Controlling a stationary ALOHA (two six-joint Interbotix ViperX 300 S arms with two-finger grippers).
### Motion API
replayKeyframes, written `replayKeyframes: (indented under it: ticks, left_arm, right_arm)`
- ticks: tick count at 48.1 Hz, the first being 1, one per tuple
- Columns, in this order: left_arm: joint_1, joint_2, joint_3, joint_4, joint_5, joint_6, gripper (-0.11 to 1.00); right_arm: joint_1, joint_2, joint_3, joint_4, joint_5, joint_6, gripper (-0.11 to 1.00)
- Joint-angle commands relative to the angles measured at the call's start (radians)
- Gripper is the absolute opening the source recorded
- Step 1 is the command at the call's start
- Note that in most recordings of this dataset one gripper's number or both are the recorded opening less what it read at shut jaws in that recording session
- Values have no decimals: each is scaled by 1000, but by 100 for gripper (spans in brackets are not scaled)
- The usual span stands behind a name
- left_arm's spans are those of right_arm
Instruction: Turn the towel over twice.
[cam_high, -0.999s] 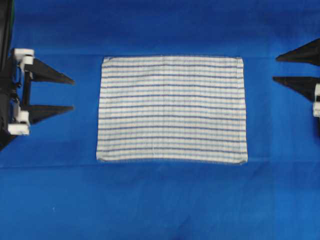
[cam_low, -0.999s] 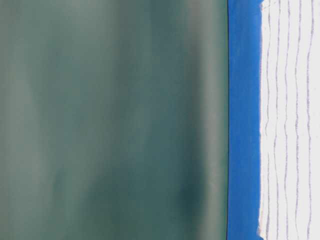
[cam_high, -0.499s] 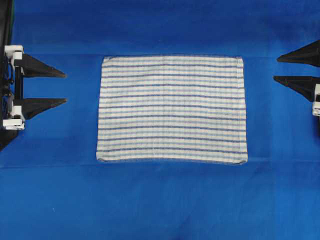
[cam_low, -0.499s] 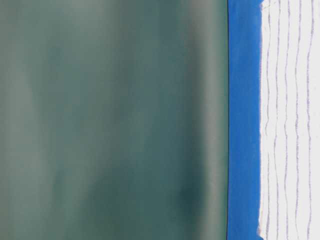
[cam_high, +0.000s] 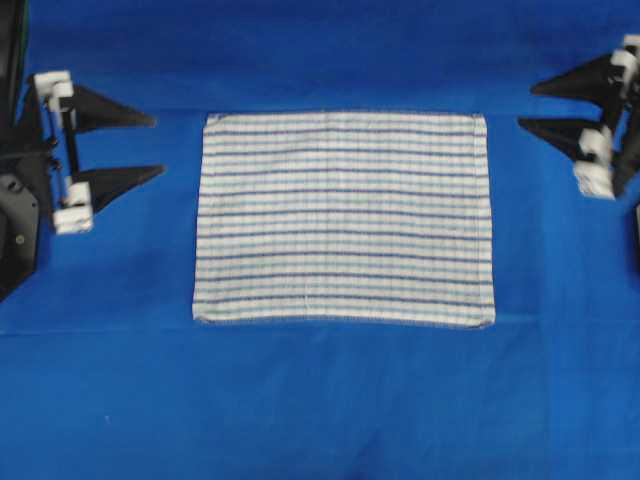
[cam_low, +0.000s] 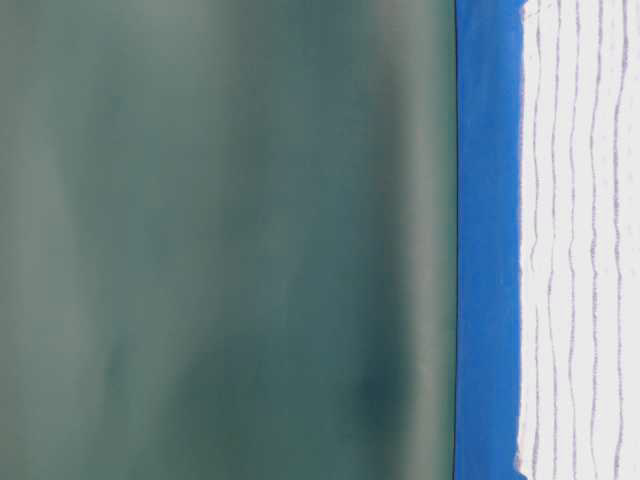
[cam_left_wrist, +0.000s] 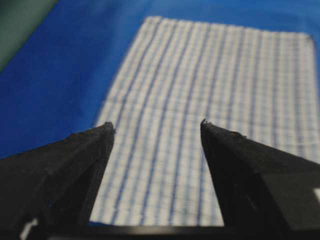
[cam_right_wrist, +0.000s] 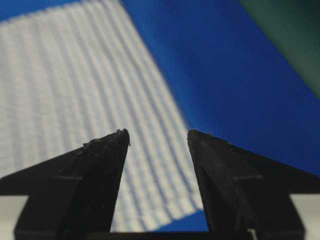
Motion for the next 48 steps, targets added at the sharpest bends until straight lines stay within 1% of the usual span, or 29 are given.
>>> replayKeyframes:
  ticks: [1, 9, 13, 20, 28, 37, 48]
  left_arm:
    - [37, 101, -32, 2, -67, 3, 69]
    - [109, 295, -78, 2, -120, 3, 84]
    - [138, 387, -103, 0, -137, 3, 89]
    - [176, 538, -132, 0, -210, 3, 89]
    - [204, 684, -161, 0, -298, 3, 89]
    - [233, 815, -199, 0, -330, 3, 89]
    - [259, 894, -229, 0, -336, 3, 89]
  right_arm:
    - [-58, 80, -28, -2, -32, 2, 61]
    - [-138, 250, -55, -6, -46, -11, 61]
    - [-167, 339, -71, -8, -55, -14, 61]
    - [-209, 508, -100, -20, -103, -14, 62]
    - [-236, 640, -133, -38, -173, -14, 64]
    - [-244, 723, -160, -41, -196, -17, 65]
    - [-244, 765, -152, -41, -195, -17, 65]
